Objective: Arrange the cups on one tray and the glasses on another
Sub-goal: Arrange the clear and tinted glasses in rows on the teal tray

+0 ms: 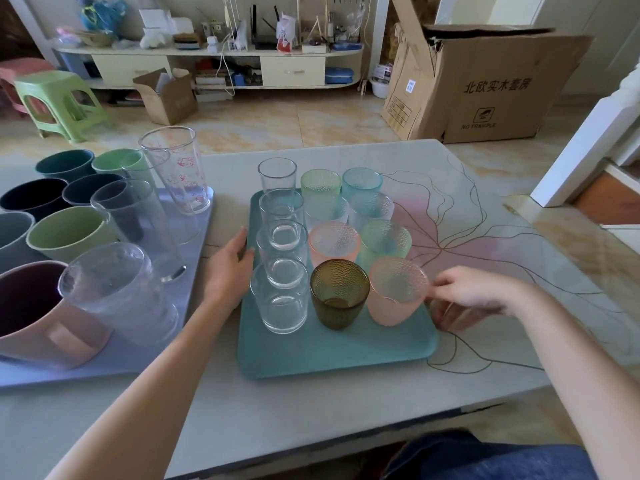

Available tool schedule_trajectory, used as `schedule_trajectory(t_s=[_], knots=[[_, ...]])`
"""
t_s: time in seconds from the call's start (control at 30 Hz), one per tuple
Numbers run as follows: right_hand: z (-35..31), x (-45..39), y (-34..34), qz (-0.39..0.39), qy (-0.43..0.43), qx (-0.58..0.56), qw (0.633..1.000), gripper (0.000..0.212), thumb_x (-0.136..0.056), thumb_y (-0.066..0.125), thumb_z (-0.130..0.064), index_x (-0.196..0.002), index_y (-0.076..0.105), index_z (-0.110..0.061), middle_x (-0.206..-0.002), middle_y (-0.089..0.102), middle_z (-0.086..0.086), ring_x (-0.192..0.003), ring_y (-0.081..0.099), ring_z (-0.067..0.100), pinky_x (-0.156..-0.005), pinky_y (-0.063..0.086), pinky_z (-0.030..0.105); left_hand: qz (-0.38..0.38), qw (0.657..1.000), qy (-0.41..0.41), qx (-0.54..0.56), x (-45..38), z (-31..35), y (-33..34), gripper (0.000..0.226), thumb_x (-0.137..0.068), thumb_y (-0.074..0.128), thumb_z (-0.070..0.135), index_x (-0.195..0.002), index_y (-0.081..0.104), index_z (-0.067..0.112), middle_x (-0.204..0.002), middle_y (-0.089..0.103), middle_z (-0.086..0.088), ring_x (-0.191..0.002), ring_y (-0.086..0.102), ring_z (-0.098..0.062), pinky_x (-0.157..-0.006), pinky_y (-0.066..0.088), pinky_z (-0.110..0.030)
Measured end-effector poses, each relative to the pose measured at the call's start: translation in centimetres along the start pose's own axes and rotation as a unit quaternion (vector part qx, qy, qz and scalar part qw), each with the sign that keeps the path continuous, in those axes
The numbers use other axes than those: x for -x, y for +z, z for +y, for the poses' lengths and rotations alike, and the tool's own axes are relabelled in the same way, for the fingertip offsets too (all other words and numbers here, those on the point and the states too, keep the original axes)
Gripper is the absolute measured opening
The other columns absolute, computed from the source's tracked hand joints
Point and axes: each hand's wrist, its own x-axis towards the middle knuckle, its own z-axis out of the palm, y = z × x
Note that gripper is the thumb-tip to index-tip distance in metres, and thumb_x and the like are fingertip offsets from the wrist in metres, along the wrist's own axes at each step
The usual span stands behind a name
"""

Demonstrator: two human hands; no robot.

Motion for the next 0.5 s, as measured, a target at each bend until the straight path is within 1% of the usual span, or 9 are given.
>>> schedule_trajectory(t_s=[0.03, 0.1, 0.17, 0.2, 0.3, 0.4, 0.47, 0.5], knots=[[0.1, -0.2, 0.3, -0.008, -0.015, 0.008, 1.0, 0.026, -0.097, 0.047, -0.028, -0.098, 0.057, -0.004, -0.077, 0.066, 0.009, -0.065, 0.064, 0.019, -0.06, 0.053, 0.027, -0.008, 1.0, 0.011, -0.01, 0.7, -0.6, -0.2, 0.049, -0.09, 0.051, 0.028, -0.138, 0.042, 0.032, -0.136, 0.051, 0.015, -0.125, 0.049, -0.008, -0.109, 0.036, -0.032], [0.2, -0.5, 0.6, -0.005, -0.041, 0.031, 0.999, 0.021, -0.097, 0.047, -0.023, -0.098, 0.056, -0.005, -0.068, 0.064, 0.005, -0.056, 0.063, 0.013, -0.054, 0.049, 0.022, -0.002, 0.999, 0.029, -0.033, 2.6, -1.2, -0.6, 0.046, -0.089, 0.05, 0.031, -0.135, 0.046, 0.033, -0.14, 0.05, 0.006, -0.13, 0.046, -0.011, -0.111, 0.037, -0.038], [0.3, -0.9, 0.9, 0.007, -0.055, 0.056, 0.997, 0.015, -0.096, 0.048, -0.022, -0.09, 0.054, -0.01, -0.062, 0.062, 0.002, -0.048, 0.061, 0.009, -0.05, 0.046, 0.021, 0.013, 0.995, 0.05, -0.081, 4.0, -1.6, -0.7, 0.045, -0.093, 0.049, 0.027, -0.137, 0.045, 0.03, -0.145, 0.044, 0.0, -0.135, 0.04, -0.016, -0.112, 0.034, -0.036], [0.4, -1.2, 1.0, 0.016, -0.06, 0.061, 0.996, 0.014, -0.096, 0.048, -0.021, -0.086, 0.053, -0.011, -0.061, 0.062, 0.002, -0.045, 0.06, 0.009, -0.049, 0.045, 0.021, 0.017, 0.992, 0.052, -0.116, 4.5, -1.5, -0.6, 0.046, -0.095, 0.048, 0.024, -0.14, 0.042, 0.028, -0.148, 0.039, -0.003, -0.137, 0.037, -0.019, -0.112, 0.032, -0.035], [0.5, -1.7, 1.5, 0.05, -0.083, 0.061, 0.993, 0.013, -0.093, 0.051, -0.017, -0.081, 0.053, -0.011, -0.057, 0.06, 0.004, -0.036, 0.057, 0.007, -0.041, 0.04, 0.019, 0.016, 0.984, 0.056, -0.171, 4.8, -1.1, -0.5, 0.05, -0.096, 0.043, 0.017, -0.144, 0.036, 0.026, -0.154, 0.027, -0.009, -0.14, 0.032, -0.025, -0.112, 0.031, -0.036], [0.9, -2.0, 1.5, 0.083, -0.105, 0.064, 0.989, 0.012, -0.09, 0.055, -0.017, -0.08, 0.055, -0.01, -0.056, 0.058, 0.005, -0.04, 0.056, 0.014, -0.035, 0.037, 0.018, 0.008, 0.977, 0.059, -0.203, 4.5, -0.8, -0.3, 0.052, -0.095, 0.04, 0.014, -0.145, 0.034, 0.025, -0.155, 0.023, -0.012, -0.142, 0.025, -0.029, -0.112, 0.029, -0.038], [1.6, -2.2, 0.9, 0.101, -0.11, 0.058, 0.987, 0.01, -0.09, 0.056, -0.017, -0.085, 0.057, -0.008, -0.057, 0.057, 0.006, -0.041, 0.055, 0.017, -0.033, 0.035, 0.018, 0.008, 0.971, 0.081, -0.226, 4.4, -0.2, 0.5, 0.053, -0.094, 0.038, 0.01, -0.146, 0.032, 0.021, -0.154, 0.023, -0.015, -0.145, 0.018, -0.025, -0.115, 0.02, -0.035], [2.0, -2.3, 0.4, 0.114, -0.11, 0.054, 0.986, 0.01, -0.09, 0.055, -0.016, -0.087, 0.058, -0.007, -0.057, 0.057, 0.006, -0.04, 0.054, 0.017, -0.033, 0.034, 0.017, 0.005, 0.968, 0.095, -0.231, 4.3, 0.2, 1.3, 0.053, -0.094, 0.037, 0.009, -0.146, 0.031, 0.018, -0.153, 0.027, -0.016, -0.146, 0.013, -0.022, -0.116, 0.016, -0.034]])
